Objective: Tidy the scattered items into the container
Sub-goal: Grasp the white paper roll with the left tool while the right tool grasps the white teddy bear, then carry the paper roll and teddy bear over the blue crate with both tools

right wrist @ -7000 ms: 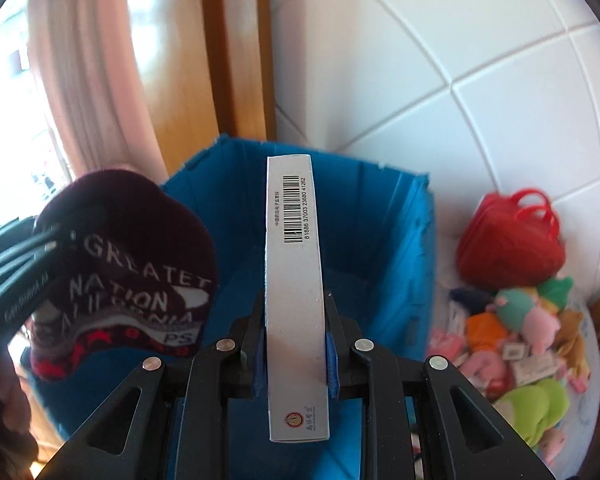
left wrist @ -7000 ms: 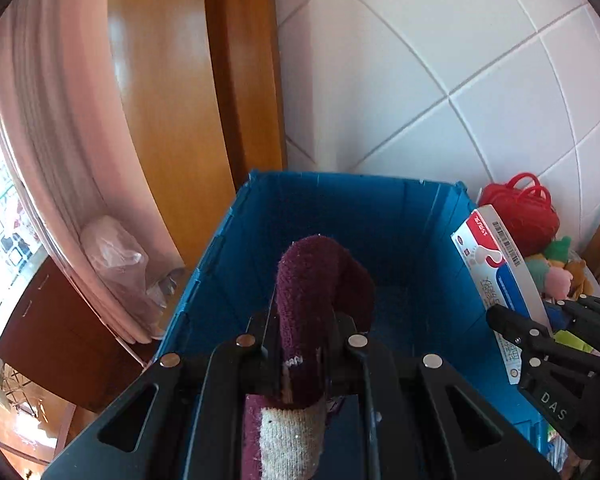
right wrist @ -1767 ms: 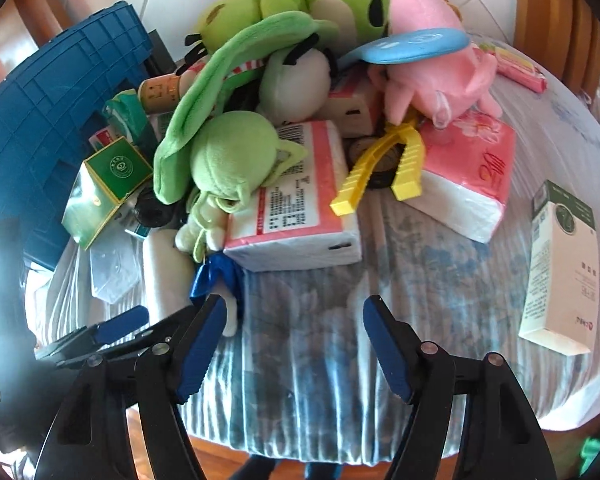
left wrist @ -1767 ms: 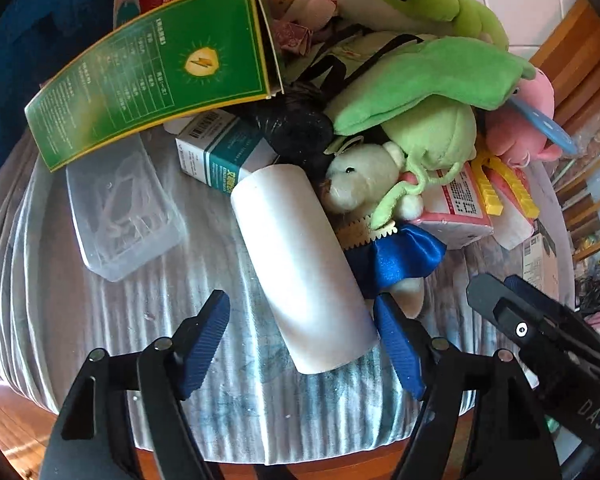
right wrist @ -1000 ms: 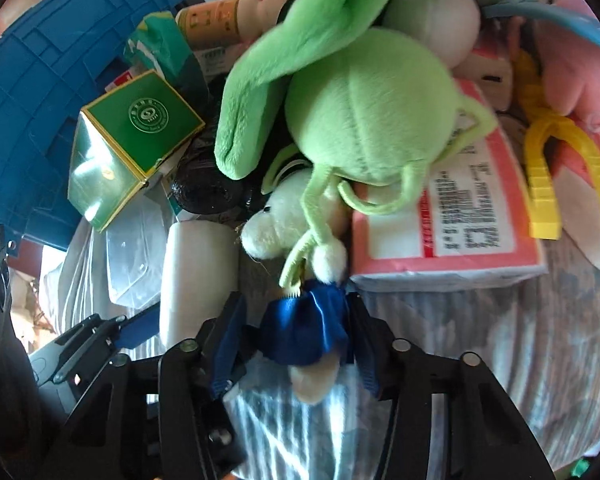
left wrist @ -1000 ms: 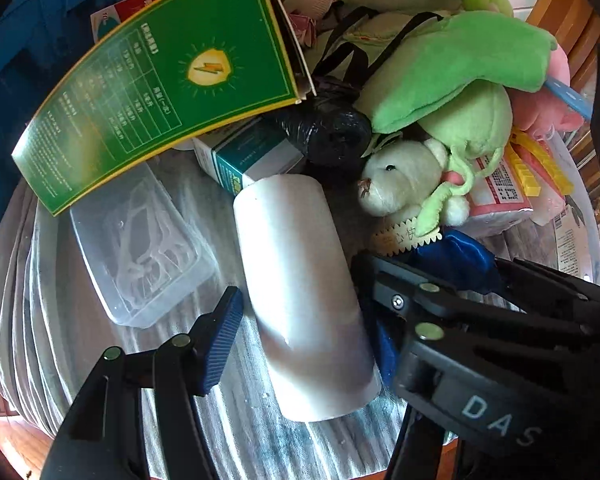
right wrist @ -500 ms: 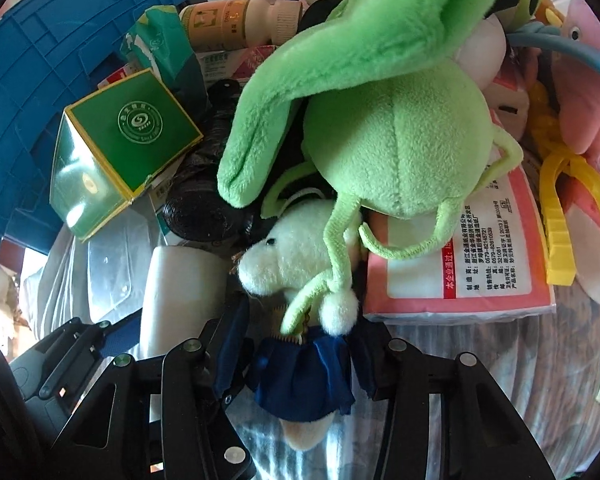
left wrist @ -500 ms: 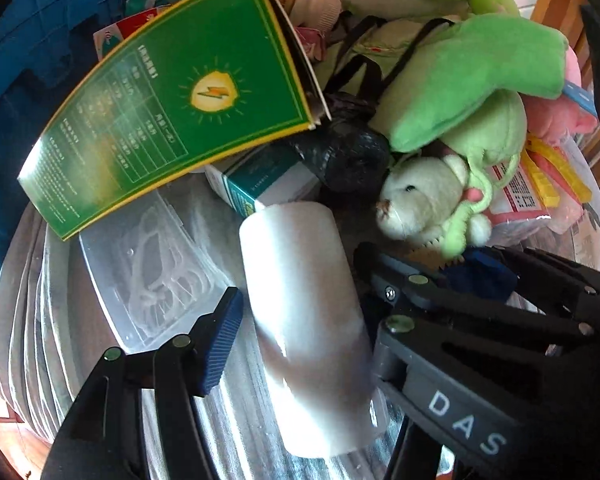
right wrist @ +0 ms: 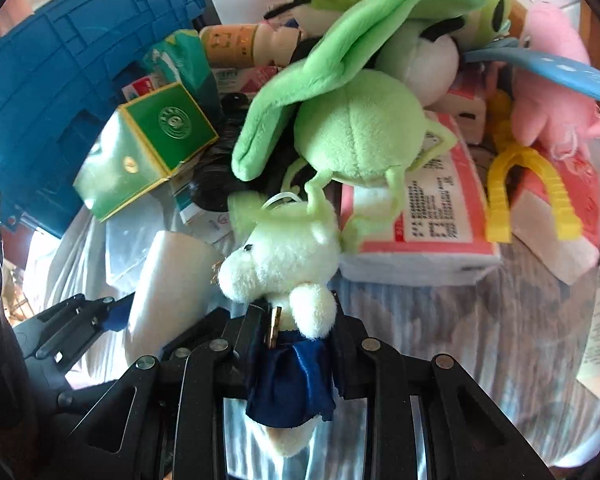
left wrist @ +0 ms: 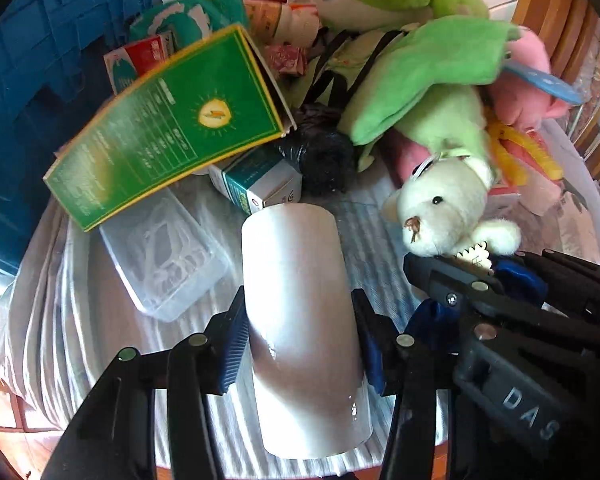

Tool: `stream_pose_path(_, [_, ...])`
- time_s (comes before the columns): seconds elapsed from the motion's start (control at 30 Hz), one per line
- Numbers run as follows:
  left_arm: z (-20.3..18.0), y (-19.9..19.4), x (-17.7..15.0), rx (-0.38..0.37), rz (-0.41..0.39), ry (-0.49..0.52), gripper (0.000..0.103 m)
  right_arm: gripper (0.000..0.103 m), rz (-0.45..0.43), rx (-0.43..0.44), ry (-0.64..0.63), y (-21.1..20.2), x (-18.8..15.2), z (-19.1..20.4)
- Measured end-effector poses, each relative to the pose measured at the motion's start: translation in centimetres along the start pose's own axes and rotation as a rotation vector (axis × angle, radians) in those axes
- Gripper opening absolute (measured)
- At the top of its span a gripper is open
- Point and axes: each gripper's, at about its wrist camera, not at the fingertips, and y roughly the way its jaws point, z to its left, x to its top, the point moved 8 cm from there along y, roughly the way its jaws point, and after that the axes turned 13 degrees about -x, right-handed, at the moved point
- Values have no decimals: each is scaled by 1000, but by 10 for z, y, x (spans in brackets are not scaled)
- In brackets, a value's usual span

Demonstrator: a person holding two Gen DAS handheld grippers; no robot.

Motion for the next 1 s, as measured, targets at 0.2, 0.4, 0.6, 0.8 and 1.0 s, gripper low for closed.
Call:
stream_pose_path(0.2, [8,-58,0,29,-61,17,48,27,-46,-3,15,-34,0,-21])
stream_pose_path(0.4, [12,-101,79,43,-196,24,48,27,-163,-36,-5,-92,27,-19])
stream_pose_path(0.6, [7,-158,117,33,-320,57,48,27,-281,-58,-35,-157,74,-1])
stream_pose_path(0.8, [31,-231,134,-4,-428,145,48,27,-412,-84,-19,-208,108,56])
stream_pose_path(1.0, [75,-284,165,-43,-499,229,48,27,-495,-135,13,-242,139,118])
